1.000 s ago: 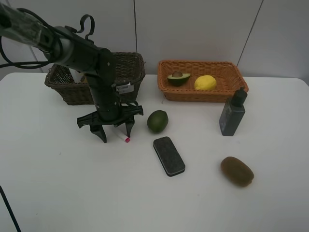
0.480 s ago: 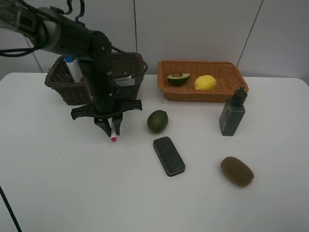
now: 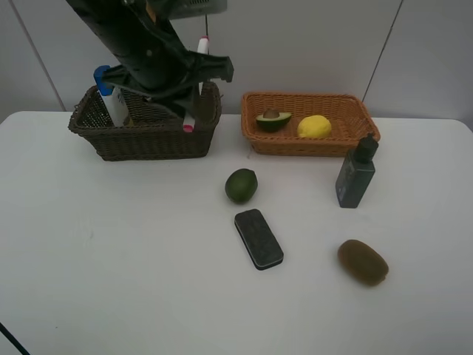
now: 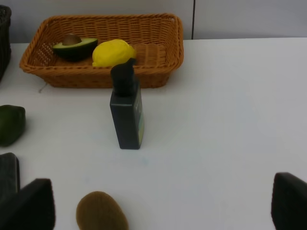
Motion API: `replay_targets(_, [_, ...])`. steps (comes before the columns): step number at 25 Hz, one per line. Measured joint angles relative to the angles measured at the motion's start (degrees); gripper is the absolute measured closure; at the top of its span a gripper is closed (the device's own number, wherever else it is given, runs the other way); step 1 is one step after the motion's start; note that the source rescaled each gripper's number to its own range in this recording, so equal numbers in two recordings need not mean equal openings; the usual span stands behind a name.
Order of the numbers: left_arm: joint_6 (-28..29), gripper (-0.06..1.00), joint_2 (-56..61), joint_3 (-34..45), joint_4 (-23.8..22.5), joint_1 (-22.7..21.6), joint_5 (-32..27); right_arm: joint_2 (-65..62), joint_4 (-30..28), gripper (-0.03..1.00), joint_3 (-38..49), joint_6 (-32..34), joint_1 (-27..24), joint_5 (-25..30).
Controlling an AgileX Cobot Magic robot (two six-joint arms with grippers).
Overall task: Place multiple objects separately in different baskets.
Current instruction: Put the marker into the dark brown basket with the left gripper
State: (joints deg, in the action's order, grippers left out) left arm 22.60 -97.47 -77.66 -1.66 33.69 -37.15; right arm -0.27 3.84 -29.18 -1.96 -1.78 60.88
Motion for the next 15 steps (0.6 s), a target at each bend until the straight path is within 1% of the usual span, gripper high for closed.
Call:
replay_targets(2, [-0.2, 0.94, -0.5, 0.0, -2.6, -3.1, 5.2, 0.0, 0.0, -0.03, 0.0, 0.0, 0.0, 0.0])
replay_targets(7, [-1.0, 0.94, -5.3, 0.0, -7.1, -11.1, 18.7, 0.0, 0.0, -0.03, 0.0, 0.0, 0.0, 0.0])
replay_targets(11, [-4.6, 0.94, -10.2, 0.0, -11.3, -13.6, 26.9, 0.0, 0.0, -0.03, 0.0, 0.0, 0.0, 0.0])
replay_targets(13, [-5.8, 0.88, -12.6, 0.0, -13.7, -14.0, 29.3, 0.0, 0.0, -0.03, 0.0, 0.0, 0.0, 0.0])
replay_targets(14, [-6.0, 0.79, -13.7, 0.0, -14.4, -14.1, 30.2, 0.0, 0.0, -0.03, 0.0, 0.0, 0.0, 0.0])
replay_targets(15, [-6.2, 0.65, -14.4, 0.0, -15.3, -14.1, 30.8, 0.0, 0.0, -0.03, 0.0, 0.0, 0.0, 0.0])
